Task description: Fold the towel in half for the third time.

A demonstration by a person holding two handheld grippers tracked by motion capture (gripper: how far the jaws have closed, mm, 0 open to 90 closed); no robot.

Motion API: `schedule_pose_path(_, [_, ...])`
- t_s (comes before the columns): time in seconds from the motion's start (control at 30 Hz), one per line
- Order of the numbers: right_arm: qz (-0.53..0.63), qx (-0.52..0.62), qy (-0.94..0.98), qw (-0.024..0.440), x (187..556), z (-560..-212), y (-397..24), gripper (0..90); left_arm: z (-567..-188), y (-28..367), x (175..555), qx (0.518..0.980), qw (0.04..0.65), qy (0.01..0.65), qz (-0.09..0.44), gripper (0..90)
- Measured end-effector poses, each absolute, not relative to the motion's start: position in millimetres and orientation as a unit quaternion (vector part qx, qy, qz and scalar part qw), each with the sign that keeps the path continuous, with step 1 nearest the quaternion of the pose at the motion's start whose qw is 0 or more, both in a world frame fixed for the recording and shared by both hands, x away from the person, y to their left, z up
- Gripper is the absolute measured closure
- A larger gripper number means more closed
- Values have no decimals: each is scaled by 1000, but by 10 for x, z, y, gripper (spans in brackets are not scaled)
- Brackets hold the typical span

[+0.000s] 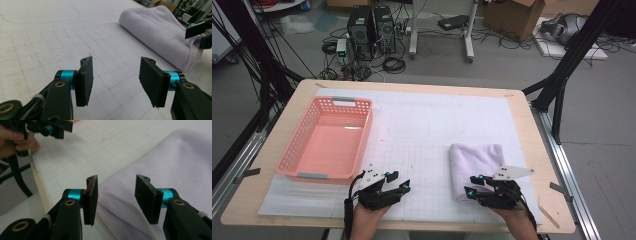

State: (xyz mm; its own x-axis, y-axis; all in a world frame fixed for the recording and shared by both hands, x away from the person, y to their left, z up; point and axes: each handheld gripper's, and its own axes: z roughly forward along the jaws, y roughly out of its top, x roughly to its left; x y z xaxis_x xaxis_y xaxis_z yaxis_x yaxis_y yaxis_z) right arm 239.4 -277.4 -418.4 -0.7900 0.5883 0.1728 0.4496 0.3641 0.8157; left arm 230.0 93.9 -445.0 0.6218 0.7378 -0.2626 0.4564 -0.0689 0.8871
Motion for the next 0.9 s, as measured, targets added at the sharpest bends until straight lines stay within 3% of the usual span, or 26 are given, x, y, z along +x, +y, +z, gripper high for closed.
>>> schedule_pose_path(0.03, [458,312,829,71,2406,-4200,-2742,563,-4449,941,2300,719,542,415,130,451])
schedule_pose_path(0.13, [445,284,847,61,2388,-4222,-2729,866,-4446,947,2300,719,542,415,131,452])
schedule_pose_path(0.37, [442,258,856,70,2102,-4246,-2862,864,-4447,943,2301,719,541,416,132,451])
schedule_pose_path(0.53, [446,272,850,66,2008,-4266,-2955,653,-4442,940,2295,718,543,415,133,452])
schedule_pose_path(0.63, [486,286,821,86,1989,-4150,-3095,665,-4443,939,2296,718,542,416,133,452])
schedule_pose_path(0.8, [479,405,755,190,2060,-4092,-3467,716,-4444,934,2295,718,542,416,132,452])
schedule_pose_path(0.9, [451,436,753,202,2139,-4172,-3595,744,-4445,930,2295,719,542,414,132,451])
